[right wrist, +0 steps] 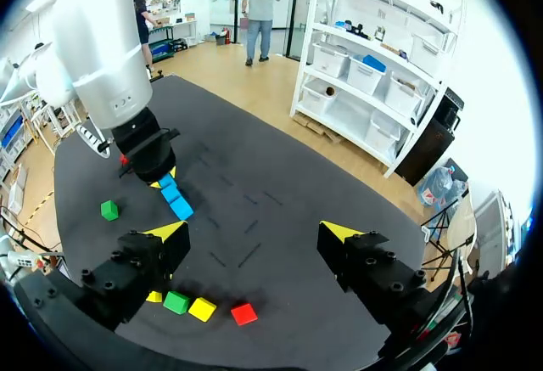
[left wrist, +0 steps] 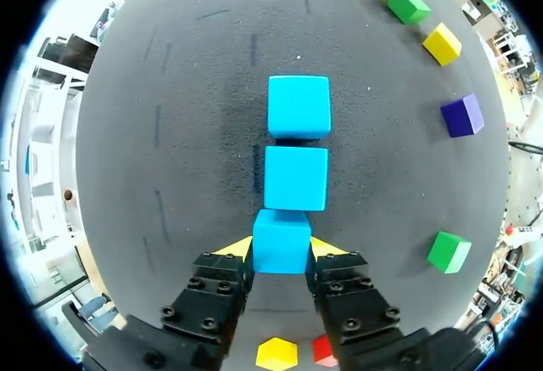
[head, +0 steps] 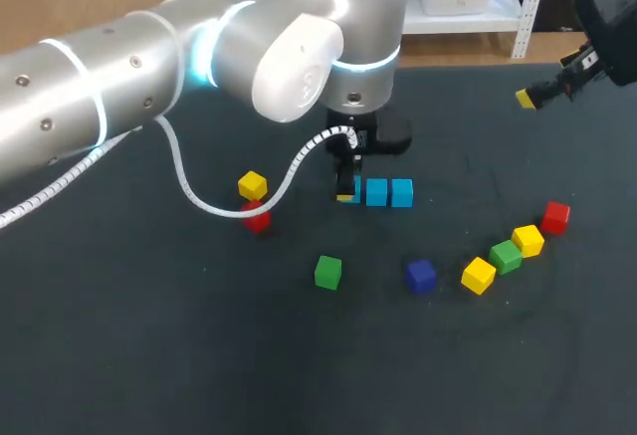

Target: Place the blue cubes, place green cubes on the blue cubes, place the yellow cubes on the green cubes, then place the red cubes on the yellow cubes, and place purple cube on the red cubes.

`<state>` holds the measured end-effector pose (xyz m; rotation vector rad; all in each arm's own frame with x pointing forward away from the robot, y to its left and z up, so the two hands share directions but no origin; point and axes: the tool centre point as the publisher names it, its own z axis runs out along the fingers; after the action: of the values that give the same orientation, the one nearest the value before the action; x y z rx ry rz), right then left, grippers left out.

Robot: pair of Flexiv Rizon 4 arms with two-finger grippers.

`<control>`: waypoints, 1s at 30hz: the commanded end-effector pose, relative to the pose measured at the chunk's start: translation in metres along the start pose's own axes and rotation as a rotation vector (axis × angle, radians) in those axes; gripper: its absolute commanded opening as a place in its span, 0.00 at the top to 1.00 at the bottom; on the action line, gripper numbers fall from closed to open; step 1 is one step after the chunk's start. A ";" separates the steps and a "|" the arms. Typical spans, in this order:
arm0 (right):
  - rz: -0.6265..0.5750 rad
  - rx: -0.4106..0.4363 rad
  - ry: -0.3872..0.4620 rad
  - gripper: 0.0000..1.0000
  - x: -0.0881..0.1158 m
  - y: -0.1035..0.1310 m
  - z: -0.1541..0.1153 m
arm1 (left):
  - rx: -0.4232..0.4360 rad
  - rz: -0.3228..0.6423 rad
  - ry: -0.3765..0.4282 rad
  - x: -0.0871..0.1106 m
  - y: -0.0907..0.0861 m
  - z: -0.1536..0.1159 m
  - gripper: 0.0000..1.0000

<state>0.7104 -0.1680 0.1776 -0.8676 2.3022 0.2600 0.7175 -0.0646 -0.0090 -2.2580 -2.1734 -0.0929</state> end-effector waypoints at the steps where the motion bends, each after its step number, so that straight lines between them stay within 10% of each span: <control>1: 0.001 0.003 0.001 0.00 0.000 0.001 -0.001 | 0.008 0.003 -0.001 0.000 0.000 0.003 0.93; 30: 0.001 0.003 0.001 0.00 0.000 0.001 -0.001 | 0.025 0.001 -0.026 -0.001 -0.003 -0.001 0.82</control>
<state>0.7104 -0.1680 0.1775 -0.8676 2.3022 0.2600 0.7141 -0.0655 -0.0073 -2.2563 -2.1751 -0.0391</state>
